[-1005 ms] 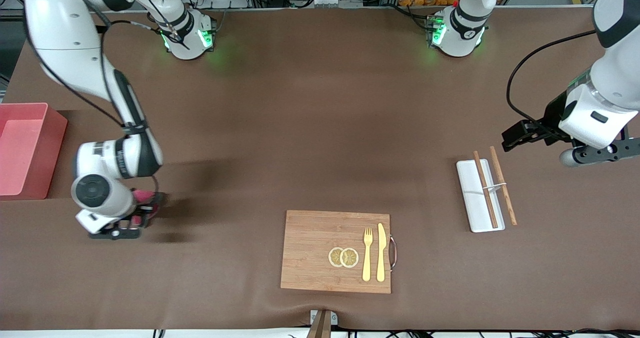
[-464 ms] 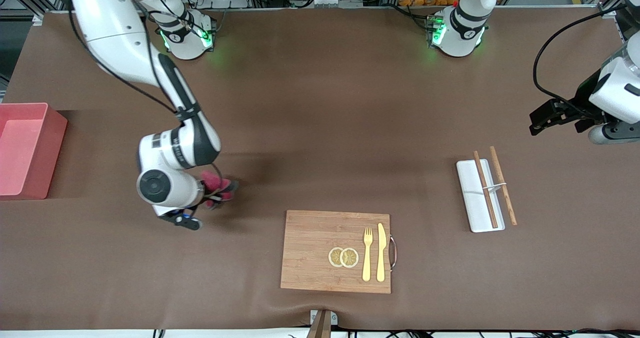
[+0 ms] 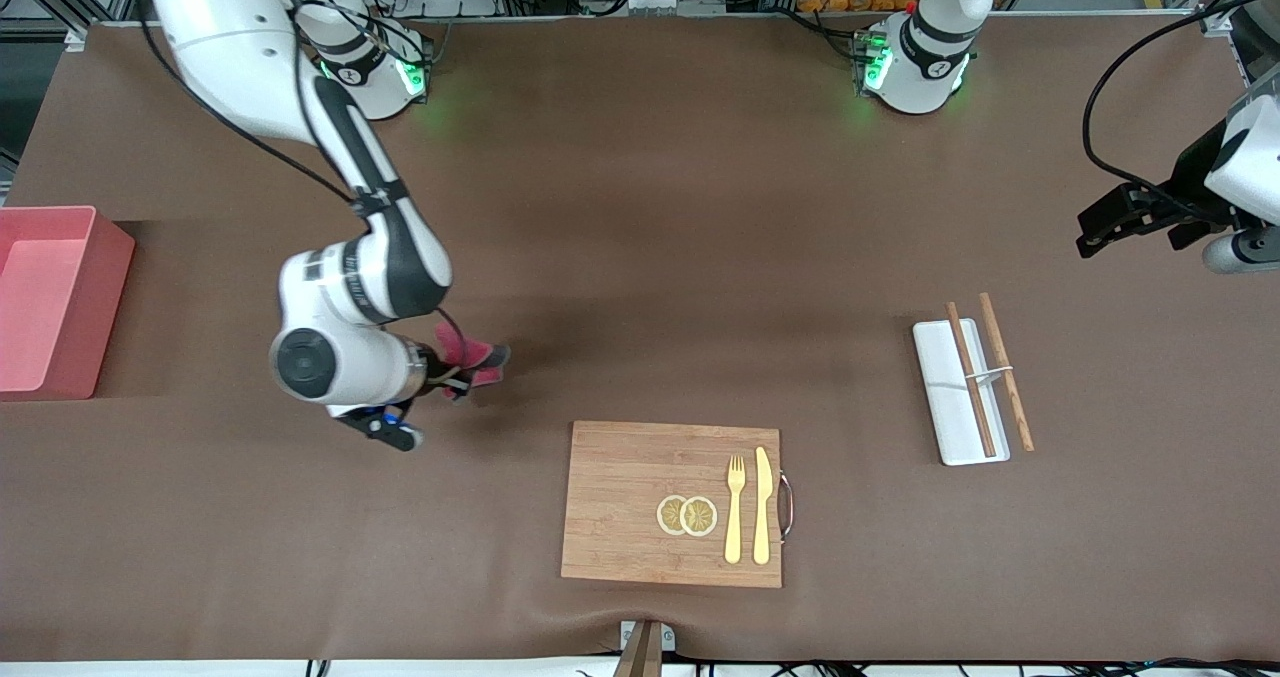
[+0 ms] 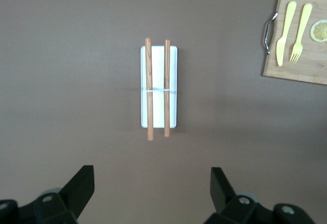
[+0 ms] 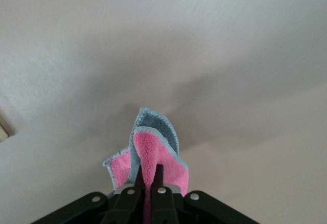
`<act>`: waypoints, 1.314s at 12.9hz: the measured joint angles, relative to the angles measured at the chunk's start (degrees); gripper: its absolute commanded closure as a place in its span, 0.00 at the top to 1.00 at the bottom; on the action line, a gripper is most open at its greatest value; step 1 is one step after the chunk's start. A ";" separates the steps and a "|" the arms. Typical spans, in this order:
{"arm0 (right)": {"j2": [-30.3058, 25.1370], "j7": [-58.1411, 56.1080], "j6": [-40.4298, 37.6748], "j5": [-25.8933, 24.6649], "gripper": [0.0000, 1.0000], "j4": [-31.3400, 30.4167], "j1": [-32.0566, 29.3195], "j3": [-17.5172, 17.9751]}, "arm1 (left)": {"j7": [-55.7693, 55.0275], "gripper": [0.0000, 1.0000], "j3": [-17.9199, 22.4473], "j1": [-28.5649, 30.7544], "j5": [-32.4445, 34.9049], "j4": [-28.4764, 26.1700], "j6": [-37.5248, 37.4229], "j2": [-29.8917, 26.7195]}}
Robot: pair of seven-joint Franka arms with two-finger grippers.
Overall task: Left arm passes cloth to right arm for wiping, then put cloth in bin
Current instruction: 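Carry the cloth to the pink bin and open the right gripper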
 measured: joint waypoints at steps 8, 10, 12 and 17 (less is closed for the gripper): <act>-3.28 -45.08 -2.79 -9.86 0.00 2.50 -24.60 -0.78 | 0.00 1.00 0.03 -0.75 0.00 -0.61 -0.04 0.08; -3.53 -55.70 -6.14 -12.02 0.00 6.05 -30.66 -0.83 | 0.00 1.00 0.02 -0.82 0.00 -0.64 -0.03 0.08; -4.04 -65.15 -9.26 -13.02 0.00 9.69 -35.77 -0.83 | 0.00 1.00 0.03 -0.81 0.00 -0.63 -0.03 0.05; -3.80 -85.39 -5.90 -14.10 0.00 12.92 -48.84 -0.78 | 0.00 1.00 0.05 -0.80 0.00 -0.69 -0.05 -0.14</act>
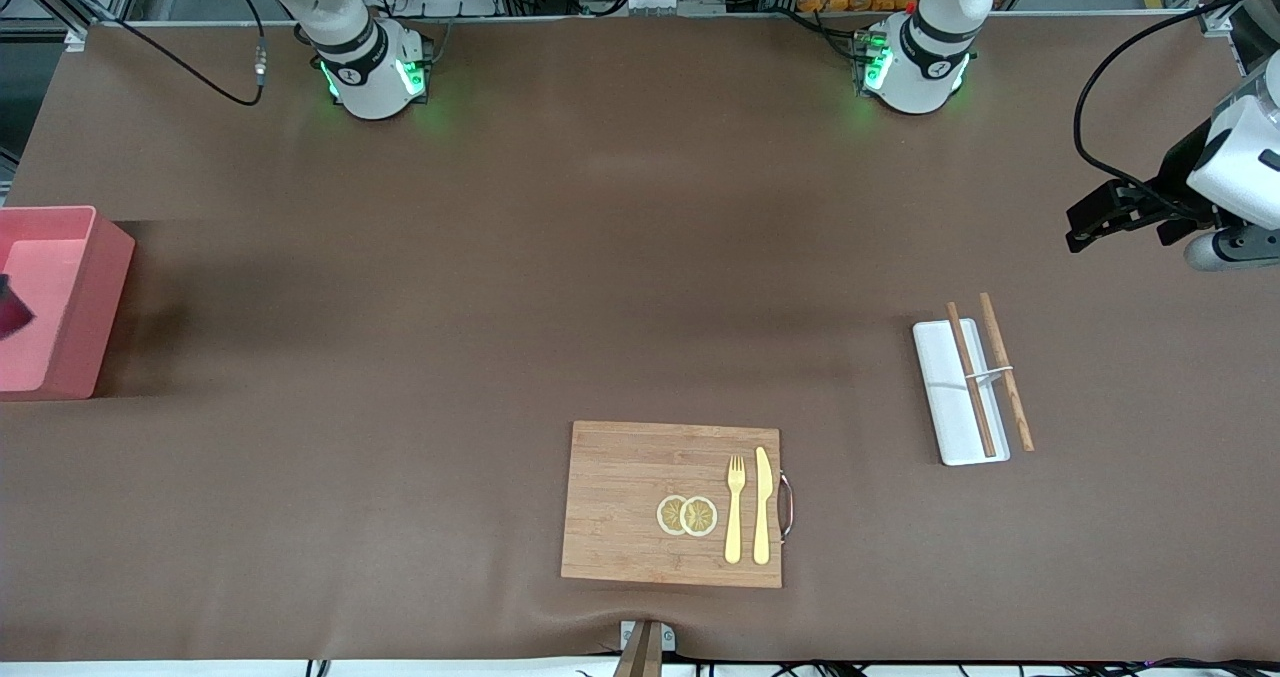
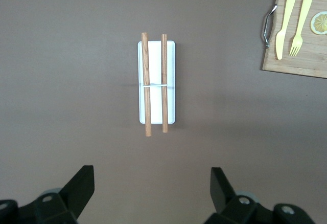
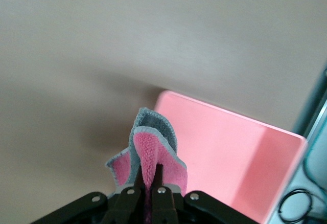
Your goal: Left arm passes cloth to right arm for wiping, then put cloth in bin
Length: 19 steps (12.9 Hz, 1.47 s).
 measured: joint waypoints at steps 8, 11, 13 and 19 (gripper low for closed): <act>7.66 -5.57 8.53 0.18 1.00 -0.21 -5.82 0.40 | 0.00 1.00 0.06 0.06 0.00 -0.10 -0.10 0.00; 7.66 -5.57 8.01 0.18 1.00 -0.01 -5.81 0.71 | 0.00 1.00 0.09 0.16 0.00 -0.18 -0.12 0.00; 6.85 -4.85 5.75 0.18 1.00 0.43 -5.21 1.42 | 0.00 1.00 0.13 0.27 0.00 -0.24 -0.23 0.00; -0.98 14.15 -11.59 -1.54 1.00 1.49 5.90 2.01 | 0.38 1.00 0.17 0.34 0.00 -0.24 -0.68 -0.01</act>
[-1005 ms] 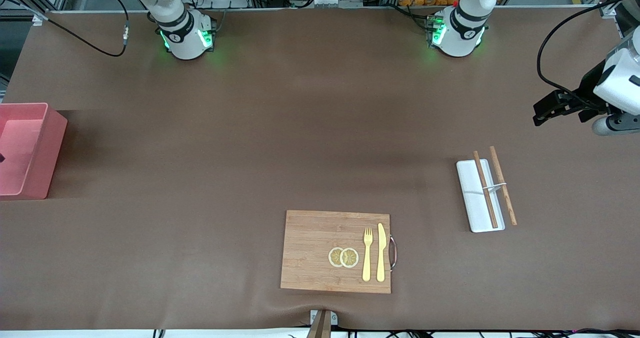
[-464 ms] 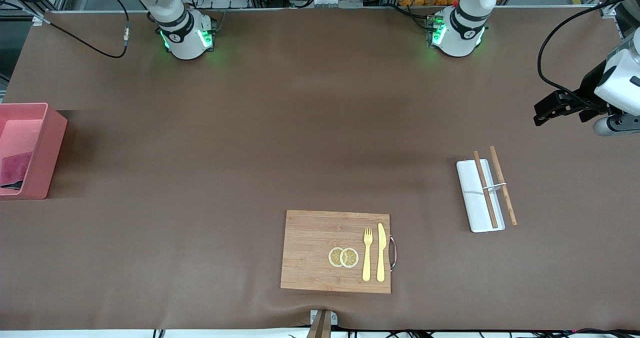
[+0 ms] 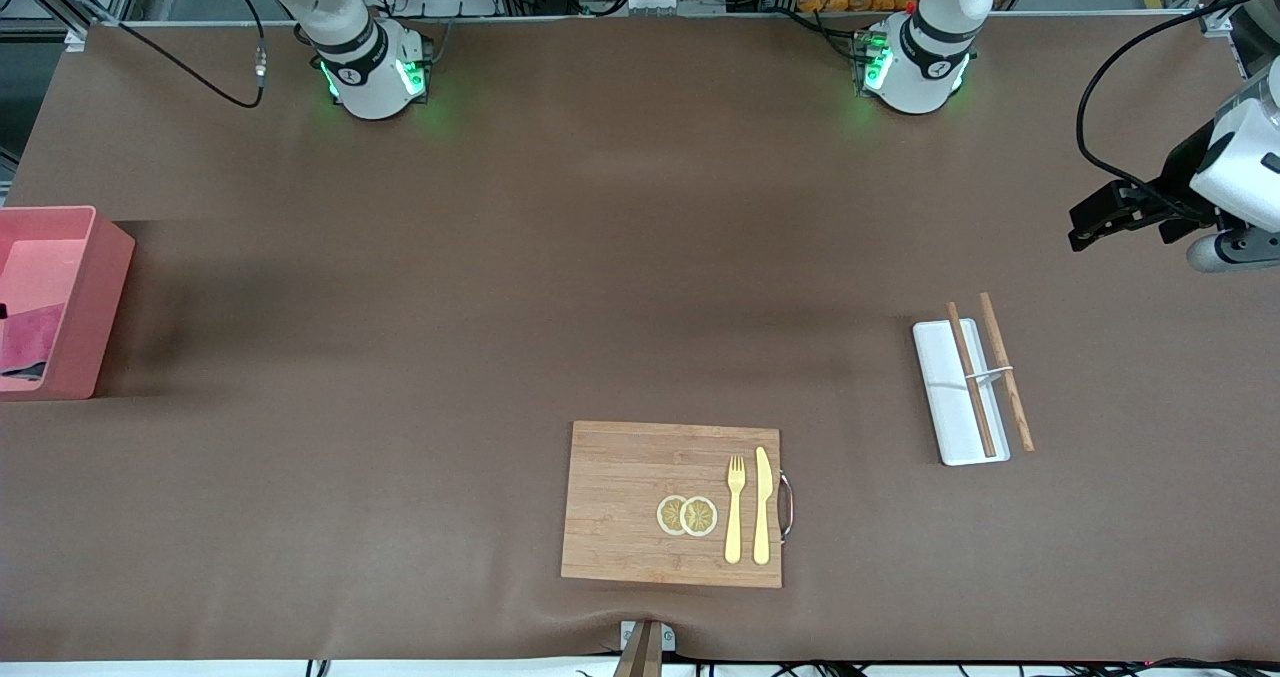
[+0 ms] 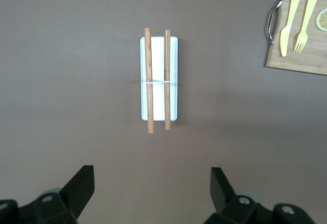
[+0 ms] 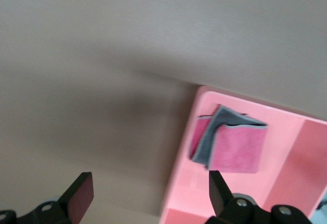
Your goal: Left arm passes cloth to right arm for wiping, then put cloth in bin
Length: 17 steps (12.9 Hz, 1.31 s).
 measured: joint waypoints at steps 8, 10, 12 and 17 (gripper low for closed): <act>-4.16 35.73 -12.04 2.71 1.00 -0.02 21.22 0.50 | 0.34 1.00 0.30 0.07 0.00 0.00 -0.28 -0.11; -4.85 40.68 -12.22 6.51 1.00 0.00 23.64 0.49 | 0.35 1.00 0.31 0.08 0.00 0.00 -0.28 -0.11; -7.17 44.93 -12.11 7.54 1.00 -0.28 26.40 0.50 | 0.35 1.00 0.32 0.06 0.00 0.00 -0.28 -0.11; -19.66 46.58 -1.69 7.54 1.00 -15.20 27.74 -0.35 | 0.35 1.00 0.32 0.06 0.00 0.00 -0.28 -0.11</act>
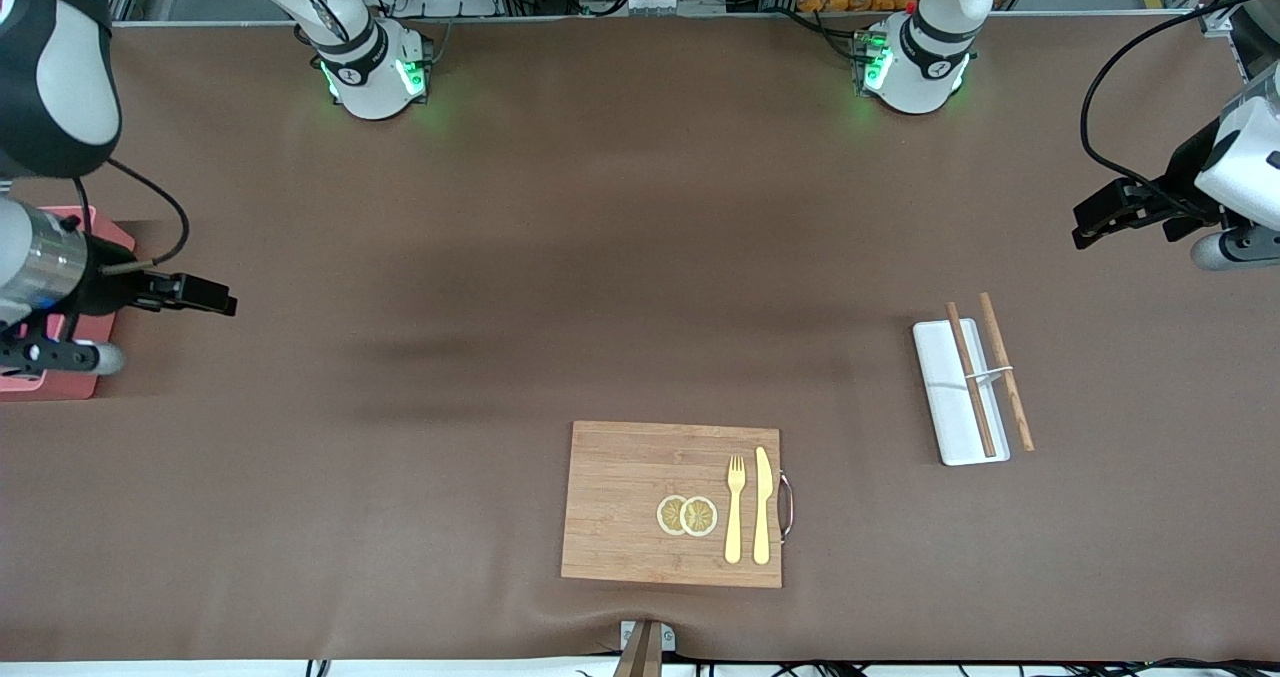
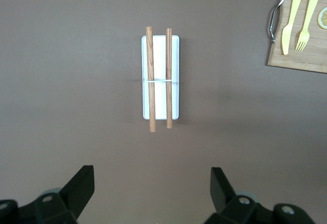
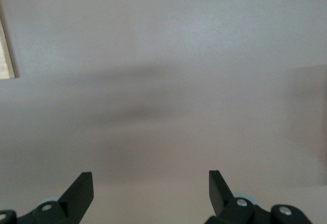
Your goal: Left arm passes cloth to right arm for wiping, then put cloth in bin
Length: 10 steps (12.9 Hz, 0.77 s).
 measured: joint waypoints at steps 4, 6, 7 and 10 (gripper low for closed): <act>-4.89 -0.01 2.70 0.00 1.00 -6.45 -0.12 -0.27 | 0.93 1.00 0.00 0.01 0.00 0.35 0.00 0.00; -5.39 -0.01 2.81 0.00 1.00 -6.51 -0.12 -0.27 | 1.02 1.00 0.01 0.01 0.00 0.75 0.00 0.00; -5.62 -0.01 2.82 0.00 1.00 -6.51 -0.12 -0.27 | 1.02 1.00 0.01 0.01 0.00 0.94 0.00 0.00; -6.06 -0.01 3.20 0.00 1.00 -6.16 -0.07 -0.19 | 1.02 1.00 0.01 0.01 0.00 1.26 0.00 0.00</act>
